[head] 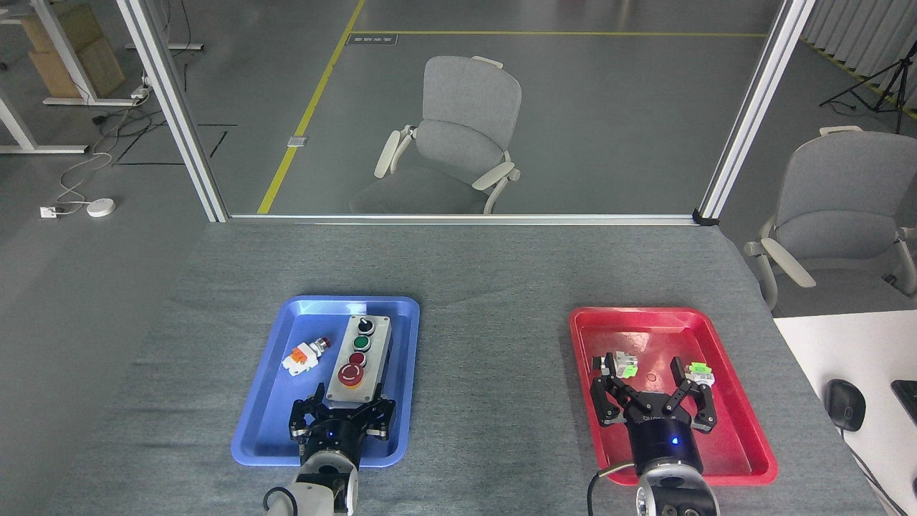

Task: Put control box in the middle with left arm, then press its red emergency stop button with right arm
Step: 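Lower the left gripper and grasp the near end of the control box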

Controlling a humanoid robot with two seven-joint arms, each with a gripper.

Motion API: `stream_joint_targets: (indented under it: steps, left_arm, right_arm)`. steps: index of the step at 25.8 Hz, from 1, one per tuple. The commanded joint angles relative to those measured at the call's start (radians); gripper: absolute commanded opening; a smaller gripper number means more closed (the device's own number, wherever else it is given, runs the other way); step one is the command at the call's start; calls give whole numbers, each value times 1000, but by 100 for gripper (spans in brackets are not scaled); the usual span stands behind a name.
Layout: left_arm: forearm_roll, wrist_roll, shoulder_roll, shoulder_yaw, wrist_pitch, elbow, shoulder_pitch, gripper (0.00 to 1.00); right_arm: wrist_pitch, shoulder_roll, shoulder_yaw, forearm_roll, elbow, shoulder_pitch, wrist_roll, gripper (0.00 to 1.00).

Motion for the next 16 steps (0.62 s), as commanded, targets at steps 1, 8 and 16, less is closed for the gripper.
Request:
stream_joint_targets:
  steps: [1, 8, 16]
  left_arm:
    - [54, 1, -2, -1, -2, 63, -52, 99]
    - [126, 1, 7, -10, -28, 190, -135, 80]
    - [116, 12, 33, -10, -120, 244, -170, 0]
  right_arm:
    - [-2, 7, 9, 4, -9, -18, -1, 98]
    - [-5, -3, 18, -5, -10, 14, 1, 98]
    - [-15, -6, 15, -5, -7, 24, -4, 98]
